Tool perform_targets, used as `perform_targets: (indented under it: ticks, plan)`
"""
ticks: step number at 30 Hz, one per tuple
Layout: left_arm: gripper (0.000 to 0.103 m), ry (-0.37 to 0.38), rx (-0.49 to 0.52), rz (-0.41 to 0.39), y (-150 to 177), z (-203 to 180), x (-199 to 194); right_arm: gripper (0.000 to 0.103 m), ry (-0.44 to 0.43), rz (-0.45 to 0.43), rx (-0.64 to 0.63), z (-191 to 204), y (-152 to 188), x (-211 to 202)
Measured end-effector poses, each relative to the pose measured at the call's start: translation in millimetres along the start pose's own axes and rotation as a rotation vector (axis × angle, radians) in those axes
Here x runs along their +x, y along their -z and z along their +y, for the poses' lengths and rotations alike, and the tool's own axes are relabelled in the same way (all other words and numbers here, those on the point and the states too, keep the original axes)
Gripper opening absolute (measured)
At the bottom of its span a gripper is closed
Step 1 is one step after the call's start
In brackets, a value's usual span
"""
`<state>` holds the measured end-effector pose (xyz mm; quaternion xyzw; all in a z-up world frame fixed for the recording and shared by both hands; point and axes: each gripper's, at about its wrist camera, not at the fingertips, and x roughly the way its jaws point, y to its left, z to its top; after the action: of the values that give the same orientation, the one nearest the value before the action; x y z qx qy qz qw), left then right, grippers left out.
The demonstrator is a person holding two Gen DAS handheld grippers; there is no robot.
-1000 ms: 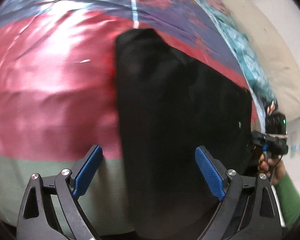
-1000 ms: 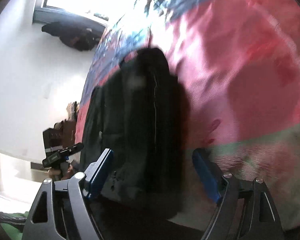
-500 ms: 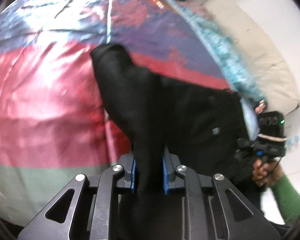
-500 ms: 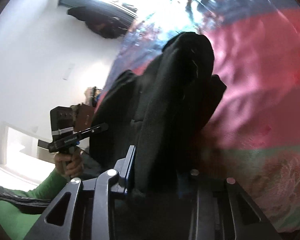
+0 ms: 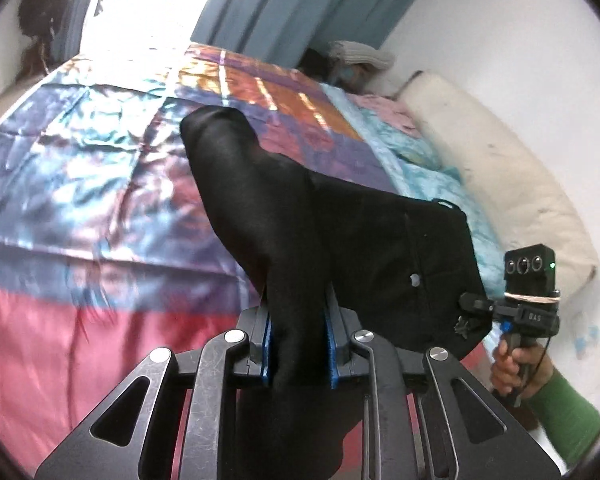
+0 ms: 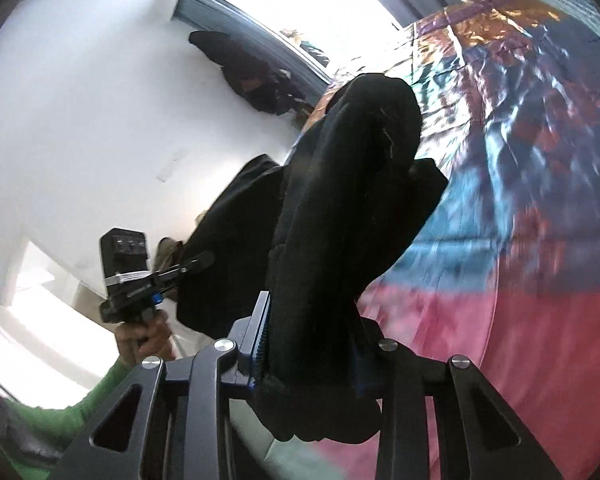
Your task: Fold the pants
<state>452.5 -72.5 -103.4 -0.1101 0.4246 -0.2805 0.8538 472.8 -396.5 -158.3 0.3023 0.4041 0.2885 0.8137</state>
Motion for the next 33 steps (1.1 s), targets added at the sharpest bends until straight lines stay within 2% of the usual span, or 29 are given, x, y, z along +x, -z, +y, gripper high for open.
perform_targets:
  ticks: [2, 4, 5, 6, 7, 8, 9, 10, 11, 13, 15, 19, 21, 24, 29, 31, 33]
  plan:
    - [0.025, -0.066, -0.004, 0.036, -0.3, 20.3, 29.4, 0.035, 0.066, 0.009, 0.046, -24.9, -11.1, 26.2]
    - [0.038, -0.2, -0.022, 0.129, 14.7, 46.5, 77.1, 0.037, 0.146, 0.046, 0.113, -56.5, -14.1, 52.4]
    - [0.04, -0.283, -0.024, 0.18, 25.2, 58.2, 99.0, 0.039, 0.249, 0.097, 0.171, -81.8, -6.8, 71.5]
    - [0.047, -0.413, -0.007, 0.258, 40.9, 72.4, 124.6, 0.042, 0.346, 0.14, 0.198, -96.3, -2.2, 83.7]
    - [0.053, -0.437, 0.002, 0.275, 49.2, 79.5, 130.4, 0.047, 0.414, 0.18, 0.231, -111.1, 4.6, 93.0]
    - [0.063, -0.444, 0.003, 0.233, 51.8, 81.3, 124.1, 0.052, 0.377, 0.148, 0.296, -124.2, 12.4, 92.0]
    - [0.072, -0.468, -0.005, 0.187, 51.7, 80.7, 110.1, 0.053, 0.348, 0.107, 0.336, -126.6, 13.5, 85.6]
    - [0.074, -0.489, -0.006, 0.171, 53.5, 79.9, 98.1, 0.054, 0.341, 0.078, 0.359, -124.8, 14.8, 76.8]
    - [0.075, -0.498, 0.008, 0.151, 53.5, 76.5, 85.7, 0.06, 0.345, 0.067, 0.362, -122.6, 15.0, 70.6]
    - [0.081, -0.515, 0.077, 0.1, 56.6, 62.1, 55.0, 0.075, 0.414, 0.056, 0.304, -108.1, 15.6, 49.6]
    - [0.096, -0.568, 0.16, 0.05, 67.3, 42.0, 25.7, 0.102, 0.523, 0.04, 0.184, -80.5, 22.7, 21.5]
    - [0.1, -0.629, 0.237, 0.013, 105.1, 2.4, -13.2, 0.103, 0.699, 0.009, 0.019, -25.7, 43.7, -13.9]
    - [0.1, -0.639, 0.234, 0.036, 123.3, -15.5, -22.6, 0.103, 0.782, -0.022, -0.039, 8.3, 65.7, -28.0]
    - [0.1, -0.613, 0.173, 0.067, 152.2, -37.5, -37.2, 0.103, 0.855, -0.066, -0.085, 55.2, 109.1, -33.1]
    - [0.1, -0.541, 0.08, 0.062, 188.0, -62.7, -65.2, 0.103, 0.916, -0.058, -0.149, 107.2, 165.9, -16.7]
    - [0.1, -0.542, 0.067, 0.073, 199.3, -72.6, -76.7, 0.103, 0.914, -0.068, -0.169, 124.0, 183.1, -11.2]
    - [0.1, -0.576, 0.075, 0.073, 206.1, -81.7, -84.3, 0.103, 0.919, -0.076, -0.198, 143.7, 196.3, -13.2]
